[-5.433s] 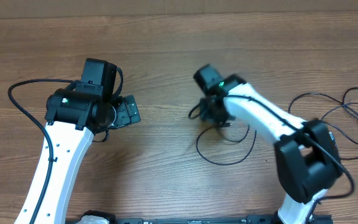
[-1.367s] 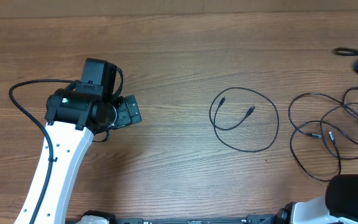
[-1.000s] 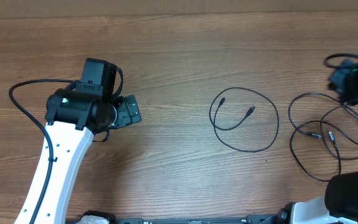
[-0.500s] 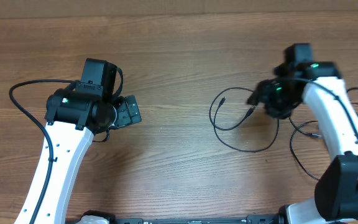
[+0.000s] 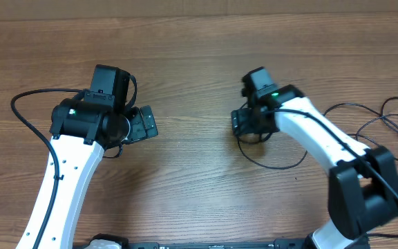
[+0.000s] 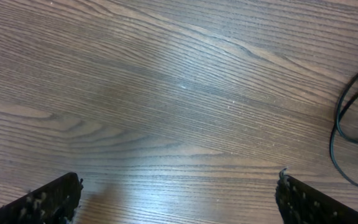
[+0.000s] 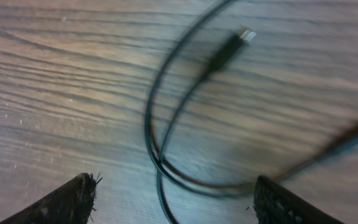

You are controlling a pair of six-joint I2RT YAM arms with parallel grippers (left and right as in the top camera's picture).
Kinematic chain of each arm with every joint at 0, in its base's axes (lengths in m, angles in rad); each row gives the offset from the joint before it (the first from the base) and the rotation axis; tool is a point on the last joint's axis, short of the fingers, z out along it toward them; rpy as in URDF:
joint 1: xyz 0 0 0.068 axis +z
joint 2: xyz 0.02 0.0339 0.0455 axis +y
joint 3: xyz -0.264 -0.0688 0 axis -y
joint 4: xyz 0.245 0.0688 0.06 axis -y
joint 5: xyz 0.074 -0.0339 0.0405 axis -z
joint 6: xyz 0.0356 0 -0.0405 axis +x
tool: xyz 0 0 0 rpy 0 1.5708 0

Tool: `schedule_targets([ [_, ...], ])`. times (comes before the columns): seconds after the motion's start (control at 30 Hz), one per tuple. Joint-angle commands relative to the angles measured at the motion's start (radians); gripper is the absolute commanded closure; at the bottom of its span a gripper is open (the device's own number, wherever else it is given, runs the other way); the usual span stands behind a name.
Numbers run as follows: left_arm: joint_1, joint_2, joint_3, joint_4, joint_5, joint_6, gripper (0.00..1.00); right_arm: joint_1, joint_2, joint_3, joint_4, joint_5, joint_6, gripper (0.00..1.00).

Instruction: Untangle cables

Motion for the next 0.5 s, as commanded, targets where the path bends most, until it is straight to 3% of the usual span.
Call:
schedule_targets([
  [0.0, 0.005, 0.002, 0.000, 0.000, 0.011, 0.019, 0.00, 0.052, 0.048, -0.020, 0.030, 0.090, -0.011, 0.20],
  [0.47, 0.005, 0.002, 0.000, 0.000, 0.011, 0.019, 0.00, 0.113, 0.079, -0.080, 0.111, 0.131, 0.000, 0.31],
])
